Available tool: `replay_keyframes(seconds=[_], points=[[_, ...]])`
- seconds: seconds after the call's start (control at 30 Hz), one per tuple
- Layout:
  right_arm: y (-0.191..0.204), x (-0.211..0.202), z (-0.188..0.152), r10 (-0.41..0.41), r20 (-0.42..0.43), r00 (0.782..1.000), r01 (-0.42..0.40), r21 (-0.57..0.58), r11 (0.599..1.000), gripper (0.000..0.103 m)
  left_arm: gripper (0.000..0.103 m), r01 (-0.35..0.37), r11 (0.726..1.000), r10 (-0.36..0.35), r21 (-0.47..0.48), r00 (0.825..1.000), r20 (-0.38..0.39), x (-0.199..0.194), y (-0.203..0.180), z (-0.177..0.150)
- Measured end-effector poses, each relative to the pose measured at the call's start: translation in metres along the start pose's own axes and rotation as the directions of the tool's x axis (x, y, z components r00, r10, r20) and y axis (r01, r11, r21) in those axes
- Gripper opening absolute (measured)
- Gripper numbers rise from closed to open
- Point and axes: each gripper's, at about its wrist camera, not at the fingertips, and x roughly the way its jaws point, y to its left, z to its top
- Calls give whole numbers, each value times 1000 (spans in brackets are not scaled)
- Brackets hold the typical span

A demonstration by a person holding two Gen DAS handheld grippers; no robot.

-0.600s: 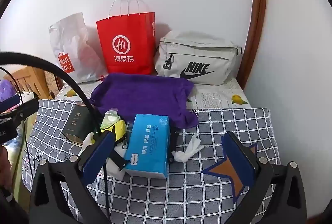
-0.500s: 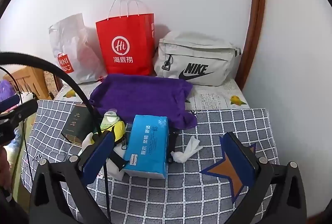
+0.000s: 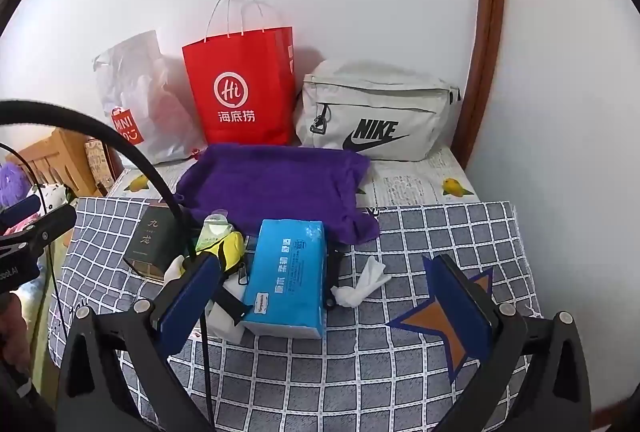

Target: Organize soft objects

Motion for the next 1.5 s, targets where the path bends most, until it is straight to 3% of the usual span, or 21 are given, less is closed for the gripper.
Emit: replay_keyframes(seconds=[1.5], points=[[7,-13,0,29,19,999,-28,-14,1000,103,103,0,1000,0,21,1000,4,-7,-2,-7]])
